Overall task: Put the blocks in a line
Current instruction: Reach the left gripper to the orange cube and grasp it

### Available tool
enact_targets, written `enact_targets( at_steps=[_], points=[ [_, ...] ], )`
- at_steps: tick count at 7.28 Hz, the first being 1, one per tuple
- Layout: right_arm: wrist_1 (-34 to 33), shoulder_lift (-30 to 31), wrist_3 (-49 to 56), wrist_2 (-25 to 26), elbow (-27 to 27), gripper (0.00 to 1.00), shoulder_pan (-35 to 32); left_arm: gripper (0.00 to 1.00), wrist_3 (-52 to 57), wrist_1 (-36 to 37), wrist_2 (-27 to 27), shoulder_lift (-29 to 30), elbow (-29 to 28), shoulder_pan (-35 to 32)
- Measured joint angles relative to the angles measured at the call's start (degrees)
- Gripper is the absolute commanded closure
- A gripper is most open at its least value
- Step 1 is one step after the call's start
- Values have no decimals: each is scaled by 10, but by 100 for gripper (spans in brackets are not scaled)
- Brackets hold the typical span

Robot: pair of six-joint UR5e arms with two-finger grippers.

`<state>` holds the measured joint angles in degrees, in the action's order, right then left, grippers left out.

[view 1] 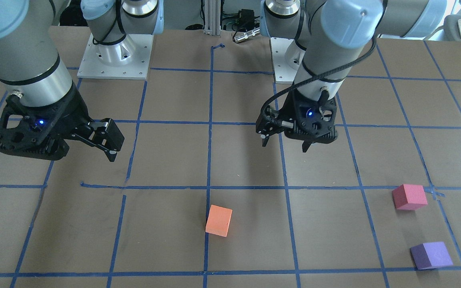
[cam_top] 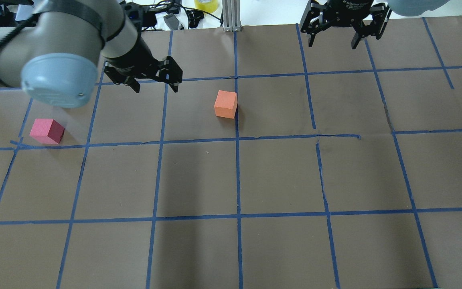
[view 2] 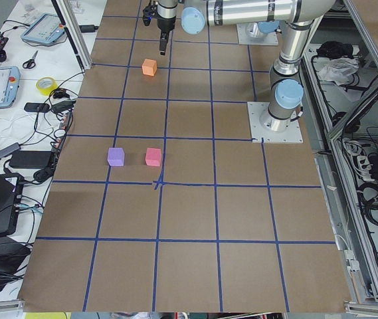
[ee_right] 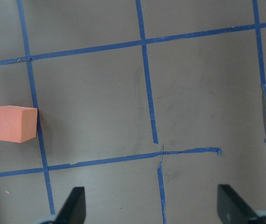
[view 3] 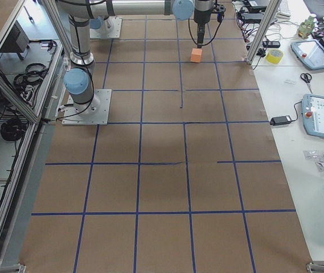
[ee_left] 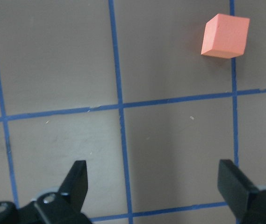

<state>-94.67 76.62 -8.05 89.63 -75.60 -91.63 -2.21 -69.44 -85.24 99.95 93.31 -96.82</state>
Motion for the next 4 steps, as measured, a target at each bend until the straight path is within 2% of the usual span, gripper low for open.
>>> enact_targets(
  at_steps=[2, 4],
  points=[
    [-1, 19, 21, -7, -15, 0, 3, 0, -32, 73, 3, 91, 1, -45],
    [-1, 52, 25, -7, -58, 0, 2, 0, -35, 189, 7, 178, -7, -79]
  ],
)
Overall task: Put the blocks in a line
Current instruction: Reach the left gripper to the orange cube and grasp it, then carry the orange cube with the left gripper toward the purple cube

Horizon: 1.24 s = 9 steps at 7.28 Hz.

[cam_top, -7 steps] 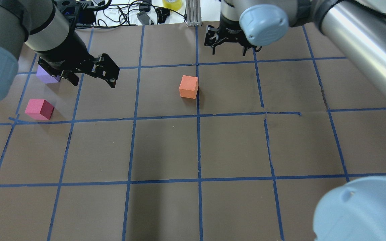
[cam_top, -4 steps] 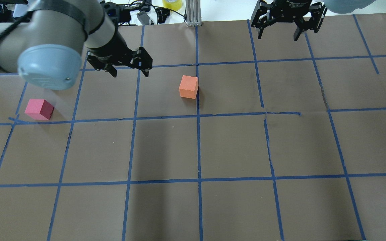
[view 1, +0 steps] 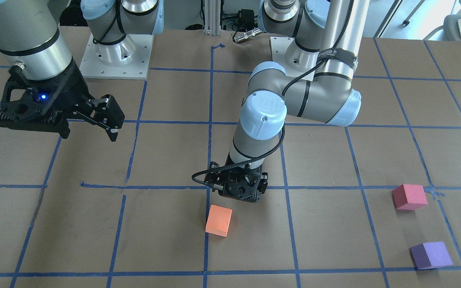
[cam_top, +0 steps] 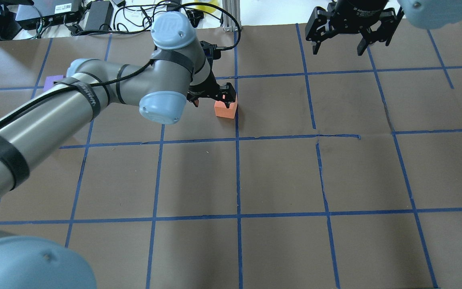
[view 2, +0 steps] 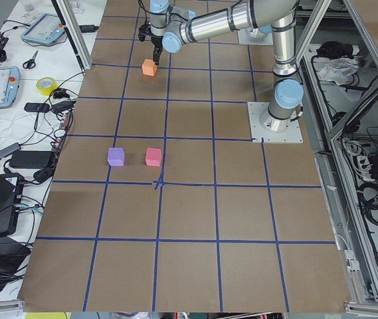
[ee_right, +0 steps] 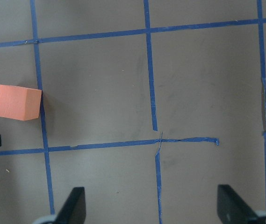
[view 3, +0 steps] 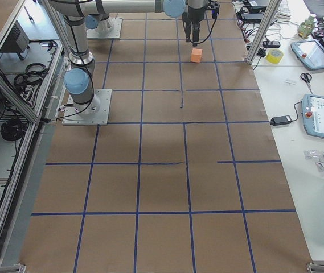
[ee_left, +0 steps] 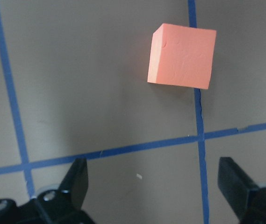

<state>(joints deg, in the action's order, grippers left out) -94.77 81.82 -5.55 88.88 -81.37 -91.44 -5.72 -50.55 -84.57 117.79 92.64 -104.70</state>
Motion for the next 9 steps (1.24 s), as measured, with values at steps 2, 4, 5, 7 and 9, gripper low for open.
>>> enact_targets(
  at_steps=[2, 4, 5, 7, 9],
  points=[
    [3, 26, 0, -1, -34, 0, 1, 0, 12, 36, 1, 55, -14, -14],
    [6, 32, 13, 1, -43, 0, 2, 9, 17, 80, 2, 86, -18, -16],
    [7, 33, 26, 2, -44, 0, 2, 31, 18, 96, 5, 95, -22, -16],
    [22, 34, 38, 2, -44, 0, 3, 100, 25, 107, 15, 102, -33, -16],
    [41, 36, 48, 2, -44, 0, 3, 100, 29, 107, 13, 91, -40, -9]
  ],
)
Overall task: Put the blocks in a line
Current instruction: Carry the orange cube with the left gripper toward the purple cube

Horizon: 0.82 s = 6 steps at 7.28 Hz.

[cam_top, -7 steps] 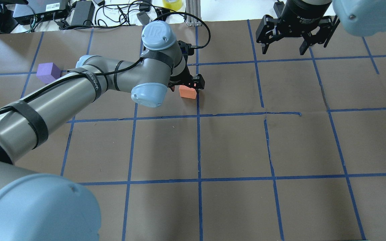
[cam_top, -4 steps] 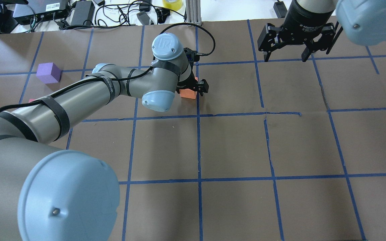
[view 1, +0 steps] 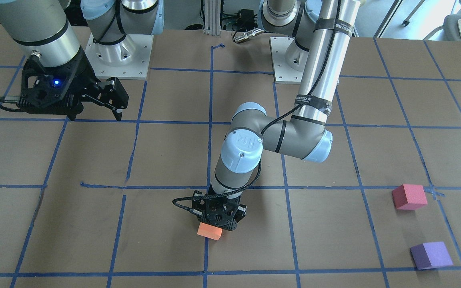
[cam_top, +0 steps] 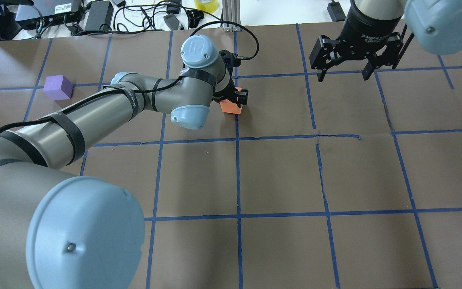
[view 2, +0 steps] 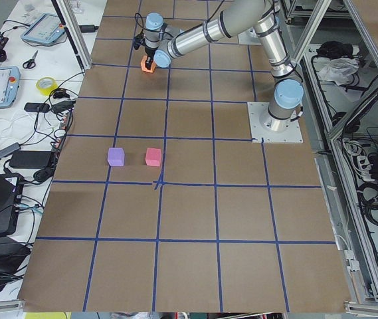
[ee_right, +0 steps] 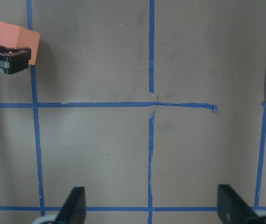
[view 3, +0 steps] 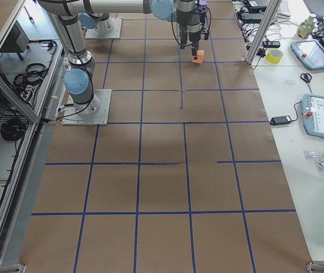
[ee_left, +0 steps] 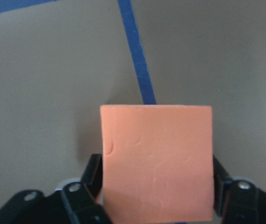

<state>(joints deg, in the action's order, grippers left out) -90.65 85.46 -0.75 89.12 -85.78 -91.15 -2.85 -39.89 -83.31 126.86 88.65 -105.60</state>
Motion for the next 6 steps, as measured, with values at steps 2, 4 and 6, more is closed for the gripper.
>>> enact_targets(
  at_steps=[2, 4, 6],
  points=[
    [3, 1, 3, 0, 0, 0, 0, 100, 24, -34, 8, -38, -2, 58],
    [4, 1, 3, -1, 0, 0, -1, 100, 86, -80, 5, -92, -2, 133],
    [4, 2, 3, -2, 0, 0, -2, 100, 138, -125, -1, -131, -2, 220]
  ],
)
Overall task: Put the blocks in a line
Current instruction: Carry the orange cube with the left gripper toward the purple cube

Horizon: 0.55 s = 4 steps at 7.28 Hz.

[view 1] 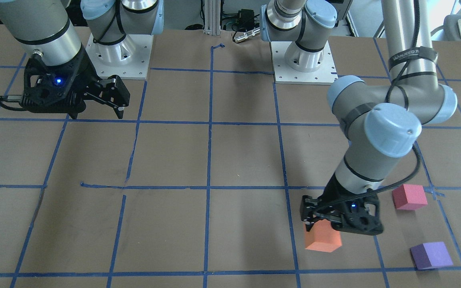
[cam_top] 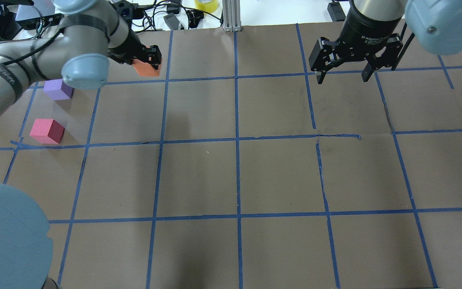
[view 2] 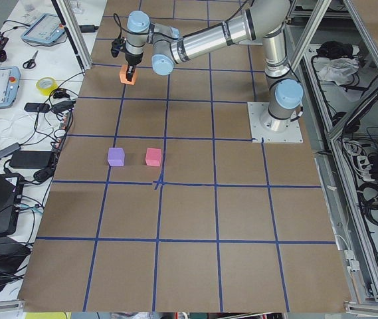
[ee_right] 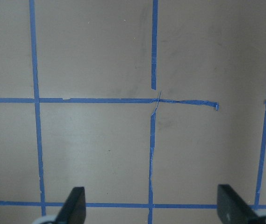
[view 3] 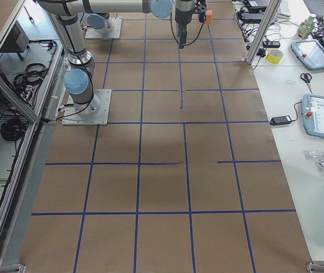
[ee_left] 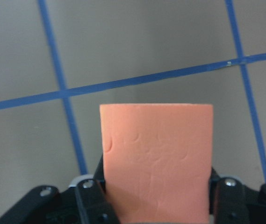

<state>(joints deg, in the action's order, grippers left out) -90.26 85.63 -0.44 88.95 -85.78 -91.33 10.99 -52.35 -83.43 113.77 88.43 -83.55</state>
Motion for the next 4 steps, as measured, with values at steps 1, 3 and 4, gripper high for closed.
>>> enact_targets(
  at_steps=[1, 3, 4],
  points=[
    [0, 0, 0, 1, 0, 0, 0, 100, 47, -32, 10, -15, 0, 59],
    [0, 1, 0, 1, 0, 0, 0, 100, 170, -80, 32, -25, 1, 171],
    [0, 2, 0, 1, 0, 0, 0, 100, 229, -89, 35, -16, 3, 211]
  ],
)
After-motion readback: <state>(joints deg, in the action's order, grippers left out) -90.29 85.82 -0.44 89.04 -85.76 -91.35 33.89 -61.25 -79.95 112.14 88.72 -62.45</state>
